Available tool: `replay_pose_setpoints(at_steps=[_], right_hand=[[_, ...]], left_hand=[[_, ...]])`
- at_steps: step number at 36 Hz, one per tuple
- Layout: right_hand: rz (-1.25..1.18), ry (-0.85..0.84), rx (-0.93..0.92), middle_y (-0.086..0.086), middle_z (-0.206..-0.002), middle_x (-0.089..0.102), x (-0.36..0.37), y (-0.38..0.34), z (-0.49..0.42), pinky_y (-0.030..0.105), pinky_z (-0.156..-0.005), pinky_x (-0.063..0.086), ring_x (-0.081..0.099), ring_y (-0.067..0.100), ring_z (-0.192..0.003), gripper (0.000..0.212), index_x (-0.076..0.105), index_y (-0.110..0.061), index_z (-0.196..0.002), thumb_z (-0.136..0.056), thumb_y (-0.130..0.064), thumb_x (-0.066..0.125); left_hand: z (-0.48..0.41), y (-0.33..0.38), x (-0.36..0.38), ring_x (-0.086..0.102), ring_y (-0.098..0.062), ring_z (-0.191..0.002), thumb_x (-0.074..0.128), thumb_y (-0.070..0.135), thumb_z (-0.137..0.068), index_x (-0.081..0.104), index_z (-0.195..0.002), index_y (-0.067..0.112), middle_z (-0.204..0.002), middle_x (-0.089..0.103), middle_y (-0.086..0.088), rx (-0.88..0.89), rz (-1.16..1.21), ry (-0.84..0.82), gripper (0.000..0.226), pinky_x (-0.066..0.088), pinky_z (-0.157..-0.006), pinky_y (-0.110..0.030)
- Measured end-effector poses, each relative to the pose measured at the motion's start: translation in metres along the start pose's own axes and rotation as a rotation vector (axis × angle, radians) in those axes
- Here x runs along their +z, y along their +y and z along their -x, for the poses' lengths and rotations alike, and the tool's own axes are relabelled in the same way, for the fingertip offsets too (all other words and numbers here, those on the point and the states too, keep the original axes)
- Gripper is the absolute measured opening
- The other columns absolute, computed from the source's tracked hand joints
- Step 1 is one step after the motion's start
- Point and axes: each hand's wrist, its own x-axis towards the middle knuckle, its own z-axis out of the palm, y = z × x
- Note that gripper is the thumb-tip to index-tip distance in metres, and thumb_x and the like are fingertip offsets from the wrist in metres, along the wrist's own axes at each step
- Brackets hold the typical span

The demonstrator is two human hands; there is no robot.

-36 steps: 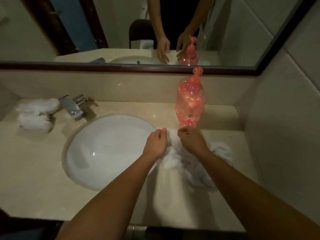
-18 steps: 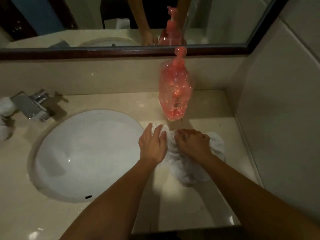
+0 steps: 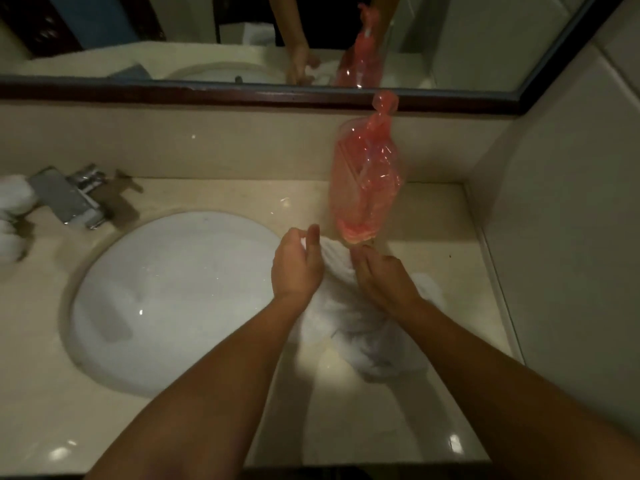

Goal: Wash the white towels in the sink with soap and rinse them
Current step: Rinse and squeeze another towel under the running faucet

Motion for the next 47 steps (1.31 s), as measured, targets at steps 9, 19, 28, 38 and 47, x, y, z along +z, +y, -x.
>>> replay_pose_setpoints(at_steps=[9,19,28,38,47], right_hand=[[-0.434,-0.317,-0.093,0.004,-0.149,0.06,-0.06,-0.085,-0.009,0.033,-0.106,0.039,0.057,0.026,-0.134,0.087,0.054,-0.019,-0.151,-0.091,-0.081,0.043],[-0.826,-0.56,-0.155,-0.002,-0.122,0.078,-0.084,-0.16,-0.022,0.034,-0.101,0.059,0.075,0.017,-0.112,0.042,0.067,-0.016,-0.137,-0.097,-0.02,0.077],[-1.28,-0.667,-0.031,0.019,-0.129,0.074,-0.076,-0.241,-0.057,0.047,-0.101,0.059,0.072,0.035,-0.119,0.037,0.063,-0.007,-0.139,-0.103,-0.017,0.066],[-1.369,-0.712,0.035,0.027,-0.135,0.067,-0.023,-0.287,-0.086,0.041,-0.083,0.062,0.071,0.037,-0.117,0.064,0.06,-0.001,-0.142,-0.089,-0.032,0.075],[-1.307,-0.703,0.12,0.022,-0.133,0.07,0.036,-0.284,-0.09,0.043,-0.086,0.063,0.073,0.033,-0.114,0.046,0.062,-0.007,-0.138,-0.098,-0.028,0.073]], left_hand=[[-0.017,0.067,-0.098,0.061,-0.017,-0.09,0.052,0.065,-0.102,0.064,-0.106,0.014,-0.098,0.065,-0.001,-0.002,0.12,0.238,0.053,0.042,-0.073,-0.027],[-0.028,0.11,-0.203,0.062,-0.009,-0.081,0.064,0.065,-0.096,0.065,-0.092,0.017,-0.087,0.068,0.002,0.143,0.117,0.352,0.049,0.042,-0.066,-0.024],[-0.046,0.081,-0.261,0.048,-0.02,-0.138,0.024,0.06,-0.111,0.044,-0.156,0.024,-0.151,0.052,0.0,-0.071,0.219,0.329,0.061,0.035,-0.105,-0.036],[-0.015,-0.031,-0.263,0.058,-0.019,-0.13,0.004,0.105,-0.074,0.059,-0.134,0.042,-0.14,0.064,0.007,-0.396,0.44,-0.061,0.103,0.04,-0.119,-0.047],[-0.023,-0.097,-0.249,0.073,-0.031,-0.11,0.031,0.117,-0.046,0.073,-0.129,0.034,-0.115,0.08,-0.002,-0.606,0.739,0.13,0.125,0.056,-0.104,-0.054]])
